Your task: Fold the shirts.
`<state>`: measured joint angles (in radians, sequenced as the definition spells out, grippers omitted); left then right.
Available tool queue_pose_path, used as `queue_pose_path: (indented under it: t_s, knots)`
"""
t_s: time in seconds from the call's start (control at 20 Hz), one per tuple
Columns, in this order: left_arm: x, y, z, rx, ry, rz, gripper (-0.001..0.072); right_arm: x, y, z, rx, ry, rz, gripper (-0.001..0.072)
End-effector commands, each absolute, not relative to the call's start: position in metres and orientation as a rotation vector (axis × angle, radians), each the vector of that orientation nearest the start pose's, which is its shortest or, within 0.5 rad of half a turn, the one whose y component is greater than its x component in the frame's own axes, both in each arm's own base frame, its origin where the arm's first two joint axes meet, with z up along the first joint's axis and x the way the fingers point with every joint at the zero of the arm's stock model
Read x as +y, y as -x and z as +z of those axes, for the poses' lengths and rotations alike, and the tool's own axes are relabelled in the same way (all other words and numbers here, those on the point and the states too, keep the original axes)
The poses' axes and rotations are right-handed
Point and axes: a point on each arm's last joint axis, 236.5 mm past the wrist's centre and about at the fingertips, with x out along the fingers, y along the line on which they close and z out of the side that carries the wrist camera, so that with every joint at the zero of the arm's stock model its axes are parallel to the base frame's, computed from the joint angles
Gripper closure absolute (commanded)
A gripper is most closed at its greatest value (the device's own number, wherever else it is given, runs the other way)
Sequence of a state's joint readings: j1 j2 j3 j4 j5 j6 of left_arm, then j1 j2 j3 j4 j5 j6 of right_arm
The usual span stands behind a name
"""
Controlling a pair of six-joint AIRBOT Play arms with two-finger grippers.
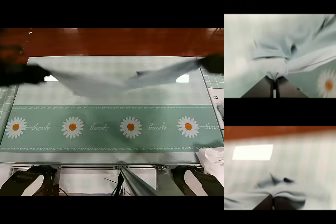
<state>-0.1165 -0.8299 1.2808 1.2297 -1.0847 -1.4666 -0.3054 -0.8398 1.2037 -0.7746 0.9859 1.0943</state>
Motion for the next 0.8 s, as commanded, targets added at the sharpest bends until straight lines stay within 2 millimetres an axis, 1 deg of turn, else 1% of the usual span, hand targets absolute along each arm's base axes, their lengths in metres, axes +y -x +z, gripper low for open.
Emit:
queue_pose_path:
  t_s: [0.0,0.05,0.1,0.15,0.2,0.25,0.3,0.35,0.5,0.6,0.65,0.7,0.75]
  knots:
    - [-0.090,-0.279,0.501,-0.104,0.125,-0.368,0.0683,0.027,-0.286,0.498,-0.197,-0.107,0.206,0.0688]
    - [-0.082,-0.248,0.545,-0.254,0.133,-0.361,0.0683,0.028,-0.257,0.531,-0.283,-0.078,0.180,0.0688]
    - [-0.075,-0.216,0.578,-0.374,0.139,-0.356,0.0683,0.029,-0.236,0.551,-0.331,-0.067,0.159,0.0688]
    - [-0.071,-0.190,0.595,-0.442,0.139,-0.356,0.0683,0.029,-0.215,0.565,-0.361,-0.057,0.132,0.0688]
    - [-0.069,-0.168,0.601,-0.471,0.132,-0.358,0.0683,0.027,-0.199,0.571,-0.365,-0.053,0.099,0.0688]
    - [-0.070,-0.151,0.598,-0.462,0.120,-0.366,0.0683,0.024,-0.189,0.568,-0.338,-0.053,0.065,0.0688]
    - [-0.071,-0.140,0.589,-0.429,0.101,-0.370,0.0684,0.020,-0.182,0.560,-0.295,-0.056,0.034,0.0688]
    - [-0.071,-0.134,0.574,-0.372,0.071,-0.363,0.0684,0.016,-0.176,0.549,-0.247,-0.054,0.005,0.0688]
    - [-0.059,-0.127,0.520,-0.163,-0.015,-0.300,0.0684,0.002,-0.158,0.510,-0.093,-0.016,-0.091,0.0688]
    - [-0.060,-0.126,0.490,-0.036,-0.005,-0.306,0.0684,-0.006,-0.148,0.491,-0.018,-0.012,-0.140,0.0688]
    - [-0.065,-0.128,0.475,0.032,0.020,-0.328,0.0684,-0.006,-0.147,0.481,0.023,-0.014,-0.140,0.0688]
    - [-0.075,-0.131,0.459,0.110,0.054,-0.366,0.0684,-0.003,-0.149,0.467,0.082,-0.022,-0.125,0.0689]
    - [-0.091,-0.136,0.439,0.200,0.072,-0.430,0.0684,0.004,-0.154,0.451,0.156,-0.034,-0.092,0.0689]
